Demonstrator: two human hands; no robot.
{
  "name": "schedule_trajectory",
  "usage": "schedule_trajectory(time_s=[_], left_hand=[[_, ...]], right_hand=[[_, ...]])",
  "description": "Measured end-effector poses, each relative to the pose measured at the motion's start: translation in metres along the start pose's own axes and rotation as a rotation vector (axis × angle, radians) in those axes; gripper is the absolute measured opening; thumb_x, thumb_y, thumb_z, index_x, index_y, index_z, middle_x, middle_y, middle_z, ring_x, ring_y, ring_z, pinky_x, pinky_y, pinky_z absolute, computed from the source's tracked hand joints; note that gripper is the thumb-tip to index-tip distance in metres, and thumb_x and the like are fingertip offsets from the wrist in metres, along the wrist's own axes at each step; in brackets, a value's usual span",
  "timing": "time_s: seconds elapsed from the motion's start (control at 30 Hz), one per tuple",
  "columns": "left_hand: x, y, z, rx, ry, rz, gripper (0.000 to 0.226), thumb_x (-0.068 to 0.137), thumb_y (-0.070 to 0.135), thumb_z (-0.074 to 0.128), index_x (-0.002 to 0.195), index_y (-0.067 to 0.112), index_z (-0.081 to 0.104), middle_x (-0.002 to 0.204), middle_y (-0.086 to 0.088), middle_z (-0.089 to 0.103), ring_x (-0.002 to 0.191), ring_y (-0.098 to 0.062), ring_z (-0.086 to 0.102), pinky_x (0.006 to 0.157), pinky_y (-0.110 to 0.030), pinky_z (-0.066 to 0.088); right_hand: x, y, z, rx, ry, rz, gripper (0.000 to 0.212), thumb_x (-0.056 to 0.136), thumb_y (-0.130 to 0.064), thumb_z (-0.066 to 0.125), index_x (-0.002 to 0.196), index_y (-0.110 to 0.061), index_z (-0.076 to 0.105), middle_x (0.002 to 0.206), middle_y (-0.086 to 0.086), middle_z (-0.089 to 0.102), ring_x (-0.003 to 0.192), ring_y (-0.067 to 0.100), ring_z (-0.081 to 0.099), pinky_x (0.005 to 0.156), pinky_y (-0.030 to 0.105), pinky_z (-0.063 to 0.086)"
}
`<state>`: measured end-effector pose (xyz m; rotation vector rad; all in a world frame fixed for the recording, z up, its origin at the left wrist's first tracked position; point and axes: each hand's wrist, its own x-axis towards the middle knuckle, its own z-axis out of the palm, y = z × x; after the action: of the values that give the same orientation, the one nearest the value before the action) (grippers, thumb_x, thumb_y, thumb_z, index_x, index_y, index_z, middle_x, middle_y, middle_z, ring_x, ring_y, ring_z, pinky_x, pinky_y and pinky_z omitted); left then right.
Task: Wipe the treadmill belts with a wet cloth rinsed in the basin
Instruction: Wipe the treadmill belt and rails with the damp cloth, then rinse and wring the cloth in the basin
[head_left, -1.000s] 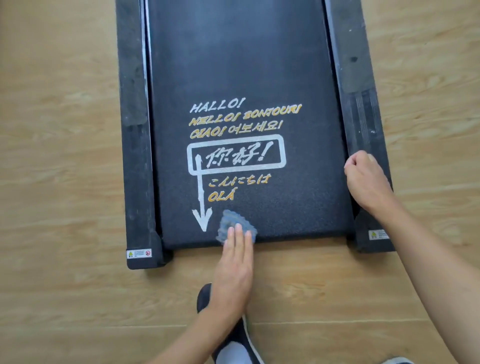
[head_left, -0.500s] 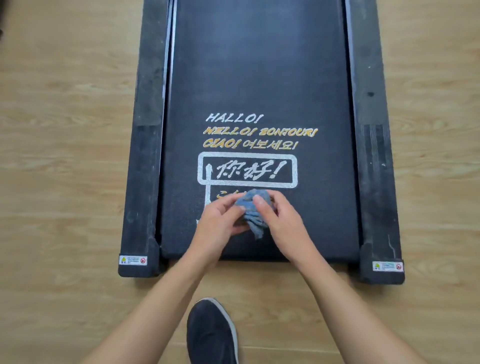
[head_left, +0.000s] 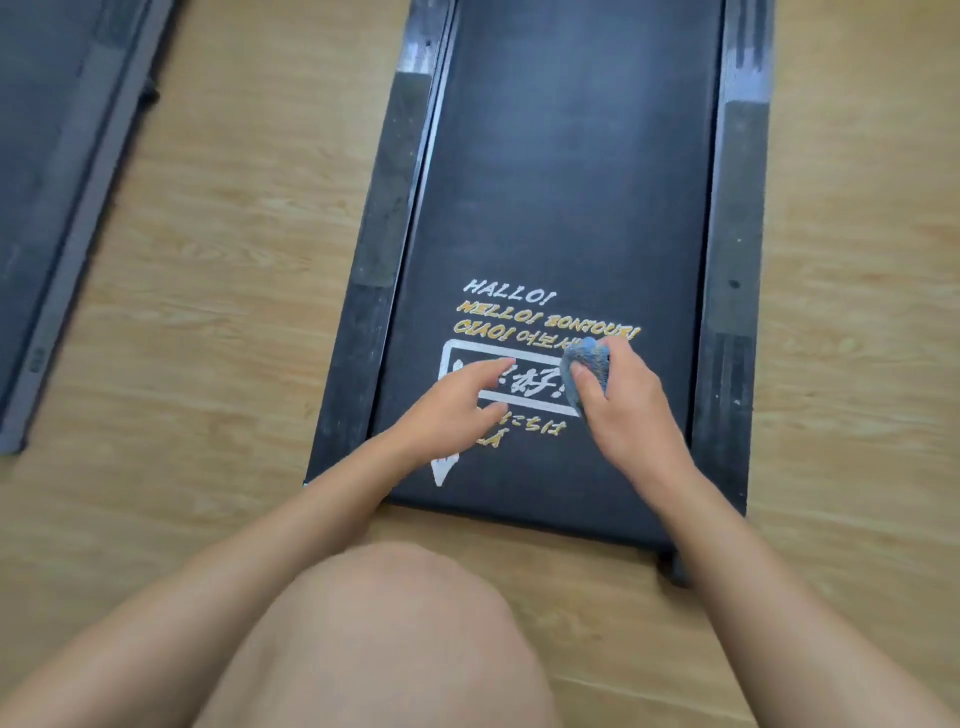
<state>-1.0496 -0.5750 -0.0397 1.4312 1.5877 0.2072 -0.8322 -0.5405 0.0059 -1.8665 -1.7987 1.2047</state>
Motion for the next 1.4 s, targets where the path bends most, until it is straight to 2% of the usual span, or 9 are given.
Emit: schedule_trajectory(time_s=[0.1, 0.23, 0.4, 0.5, 0.6, 0.73, 1.03, 1.2, 1.4], left_hand=[[-0.027, 0.069, -0.058, 0.092, -0.054, 0.000, 0.065, 0.105, 0.024, 0.057, 0.165, 0.030, 0.032, 0.159, 0.014, 0.045, 0.138, -0.008, 0.051, 0.111, -0.029, 0.043], [-0.064, 0.164, -0.133, 0.178, 0.017, 0.027, 0.070, 0.105, 0.023, 0.055, 0.167, 0.030, 0.024, 0.170, 0.011, 0.032, 0.151, -0.010, 0.039, 0.124, -0.033, 0.033], [-0.131, 0.302, -0.195, 0.162, 0.047, 0.064, 0.075, 0.104, 0.019, 0.051, 0.168, 0.033, 0.014, 0.176, 0.014, 0.011, 0.158, -0.004, 0.020, 0.127, -0.034, 0.028], [-0.177, 0.393, -0.237, 0.156, 0.076, 0.055, 0.076, 0.105, 0.019, 0.049, 0.169, 0.033, 0.011, 0.176, 0.016, 0.002, 0.150, -0.013, 0.036, 0.115, -0.038, 0.041], [-0.223, 0.477, -0.279, 0.237, 0.105, 0.077, 0.077, 0.104, 0.017, 0.049, 0.169, 0.028, 0.009, 0.177, 0.011, -0.001, 0.142, -0.023, 0.044, 0.100, -0.042, 0.050], [-0.259, 0.563, -0.311, 0.385, 0.096, 0.161, 0.080, 0.101, 0.013, 0.048, 0.169, 0.023, 0.008, 0.178, 0.006, -0.003, 0.134, -0.029, 0.045, 0.082, -0.042, 0.050], [-0.232, 0.731, -0.226, 0.369, 0.002, 0.210, 0.084, 0.098, 0.013, 0.049, 0.168, 0.025, 0.006, 0.177, 0.005, -0.004, 0.139, -0.033, 0.046, 0.083, -0.043, 0.051], [-0.190, 0.847, -0.138, 0.376, 0.009, 0.215, 0.087, 0.096, 0.013, 0.049, 0.168, 0.028, 0.003, 0.177, 0.008, -0.007, 0.144, -0.030, 0.042, 0.091, -0.048, 0.055], [-0.146, 0.969, -0.055, 0.493, -0.021, 0.272, 0.090, 0.097, 0.012, 0.052, 0.169, 0.022, -0.001, 0.177, 0.001, -0.013, 0.146, -0.034, 0.041, 0.092, -0.044, 0.053]], right_hand=[[-0.013, -0.067, -0.065, -0.036, 0.026, -0.033, 0.013, 0.104, -0.035, 0.043, 0.101, -0.023, 0.044, 0.094, -0.003, 0.057, 0.088, 0.029, 0.055, 0.076, 0.047, 0.048], [-0.029, -0.155, -0.169, -0.117, 0.101, -0.072, 0.012, 0.103, -0.031, 0.043, 0.102, -0.020, 0.044, 0.095, 0.003, 0.059, 0.086, 0.034, 0.055, 0.073, 0.046, 0.046], [-0.060, -0.258, -0.303, -0.144, 0.144, -0.098, 0.018, 0.104, -0.037, 0.046, 0.100, -0.020, 0.044, 0.094, 0.001, 0.057, 0.089, 0.032, 0.055, 0.074, 0.045, 0.046], [-0.089, -0.321, -0.383, -0.191, 0.157, -0.080, 0.019, 0.104, -0.039, 0.048, 0.102, -0.021, 0.044, 0.093, -0.002, 0.053, 0.089, 0.030, 0.053, 0.071, 0.043, 0.043], [-0.126, -0.382, -0.455, -0.227, 0.171, -0.066, 0.016, 0.102, -0.037, 0.054, 0.108, -0.023, 0.048, 0.095, -0.004, 0.053, 0.091, 0.031, 0.056, 0.076, 0.047, 0.050], [-0.166, -0.435, -0.530, -0.271, 0.195, -0.053, 0.018, 0.100, -0.037, 0.058, 0.108, -0.021, 0.054, 0.099, 0.002, 0.063, 0.091, 0.032, 0.061, 0.078, 0.048, 0.053], [-0.214, -0.358, -0.679, -0.306, 0.334, 0.067, 0.021, 0.101, -0.040, 0.056, 0.109, -0.021, 0.055, 0.097, 0.000, 0.064, 0.089, 0.030, 0.062, 0.068, 0.037, 0.041], [-0.228, -0.258, -0.798, -0.317, 0.338, 0.109, 0.022, 0.101, -0.038, 0.057, 0.113, -0.019, 0.054, 0.103, 0.003, 0.067, 0.094, 0.034, 0.064, 0.072, 0.039, 0.046], [-0.224, -0.164, -0.929, -0.303, 0.339, 0.170, 0.021, 0.101, -0.037, 0.057, 0.113, -0.021, 0.053, 0.106, 0.005, 0.068, 0.094, 0.035, 0.064, 0.077, 0.042, 0.052]])
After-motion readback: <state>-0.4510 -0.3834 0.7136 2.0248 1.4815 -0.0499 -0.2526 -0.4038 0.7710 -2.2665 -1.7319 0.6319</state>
